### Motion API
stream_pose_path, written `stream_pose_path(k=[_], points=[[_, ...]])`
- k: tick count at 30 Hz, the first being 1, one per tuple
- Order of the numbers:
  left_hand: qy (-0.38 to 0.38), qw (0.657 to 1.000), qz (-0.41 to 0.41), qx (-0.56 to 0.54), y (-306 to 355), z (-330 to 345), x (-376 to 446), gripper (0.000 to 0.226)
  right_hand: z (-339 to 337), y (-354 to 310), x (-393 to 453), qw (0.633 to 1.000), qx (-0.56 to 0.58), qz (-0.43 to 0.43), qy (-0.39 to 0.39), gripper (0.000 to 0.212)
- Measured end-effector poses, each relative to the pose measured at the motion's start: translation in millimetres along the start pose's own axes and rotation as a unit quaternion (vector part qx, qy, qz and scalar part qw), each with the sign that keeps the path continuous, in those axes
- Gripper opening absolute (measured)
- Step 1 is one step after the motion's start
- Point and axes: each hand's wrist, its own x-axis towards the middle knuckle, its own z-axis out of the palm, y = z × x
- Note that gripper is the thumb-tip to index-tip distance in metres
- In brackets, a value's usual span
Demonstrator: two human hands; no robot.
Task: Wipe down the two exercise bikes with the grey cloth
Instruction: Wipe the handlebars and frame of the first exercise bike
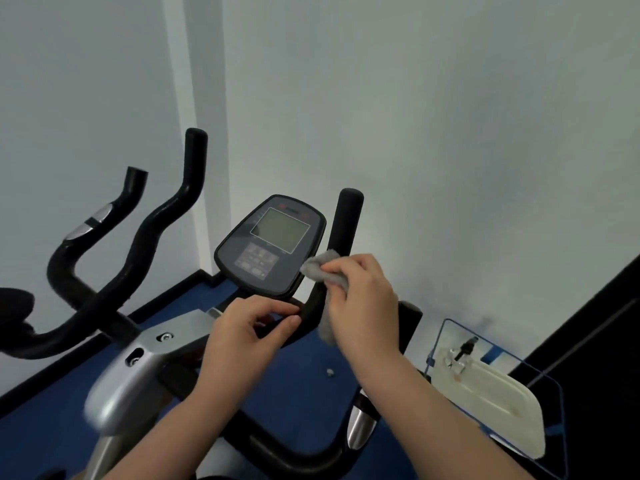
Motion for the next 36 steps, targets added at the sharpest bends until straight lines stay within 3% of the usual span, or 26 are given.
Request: stream_pose_path(k=[4,7,9,12,18,21,23,28,32,36], points=[[0.002,1.000,0.012,0.015,-2,-1,-1,0.015,-33,-3,20,0.996,-0.004,-0.025,-0.083,0.015],[0.000,0.999,0.026,0.023,0,-2,-1,0.016,-65,-16,51,0.989,0.099,-0.107,0.034,0.017],[0.002,0.999,0.025,0.021,1,-2,1,0.016,-70,-24,75,0.990,0.072,-0.118,0.041,0.020],[0.002,0.999,0.031,0.024,3,-2,2,0.015,-63,-26,93,0.996,0.057,-0.065,-0.029,0.022],[0.002,0.999,0.028,0.025,2,-2,1,0.014,-73,2,66,0.990,0.139,0.001,-0.026,0.026],[0.000,0.999,0.034,0.026,3,-1,1,0.014,-67,-5,75,0.973,0.217,0.051,0.066,0.017],[0.001,0.999,0.036,0.030,2,-1,1,0.013,-53,-13,78,0.959,0.254,0.079,0.093,0.022],[0.006,0.999,0.033,0.024,3,-2,1,0.012,-13,-15,38,0.957,0.214,0.116,0.155,0.024],[0.006,0.999,0.036,0.028,3,-1,2,0.011,5,-4,10,0.957,0.206,0.172,0.113,0.026],[0.010,0.999,0.034,0.024,2,1,2,0.009,8,1,-10,0.964,0.200,0.167,0.059,0.030]])
